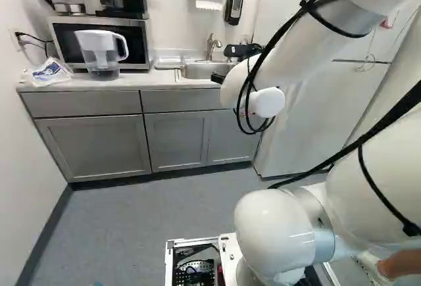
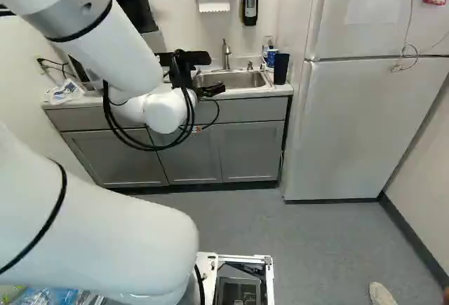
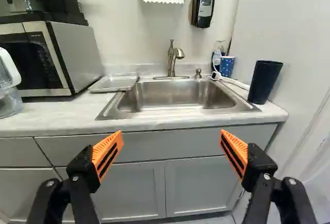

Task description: Rinse the cup and place it in the tray

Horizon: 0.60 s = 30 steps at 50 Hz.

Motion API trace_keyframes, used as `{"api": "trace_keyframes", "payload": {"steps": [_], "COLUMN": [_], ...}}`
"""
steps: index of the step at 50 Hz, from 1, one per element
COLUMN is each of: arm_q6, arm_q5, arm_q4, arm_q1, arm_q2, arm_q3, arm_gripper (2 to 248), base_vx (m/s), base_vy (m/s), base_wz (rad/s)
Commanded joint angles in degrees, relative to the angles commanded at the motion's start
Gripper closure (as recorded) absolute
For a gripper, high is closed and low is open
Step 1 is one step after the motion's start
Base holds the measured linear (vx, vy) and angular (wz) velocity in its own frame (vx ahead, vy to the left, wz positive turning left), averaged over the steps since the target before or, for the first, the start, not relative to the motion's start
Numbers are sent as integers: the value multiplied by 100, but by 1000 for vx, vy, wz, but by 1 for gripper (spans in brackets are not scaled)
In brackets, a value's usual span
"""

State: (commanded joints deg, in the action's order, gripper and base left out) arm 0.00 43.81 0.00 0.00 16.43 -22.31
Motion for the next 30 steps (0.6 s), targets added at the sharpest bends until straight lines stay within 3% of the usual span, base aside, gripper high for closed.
{"api": "trace_keyframes", "payload": {"steps": [30], "arm_q6": [0], "arm_q5": [-431], "arm_q4": [0], "arm_q1": [0], "arm_q2": [-73], "arm_q3": [-445], "arm_gripper": [3], "base_vx": [0], "base_vy": [0], "base_wz": [0]}}
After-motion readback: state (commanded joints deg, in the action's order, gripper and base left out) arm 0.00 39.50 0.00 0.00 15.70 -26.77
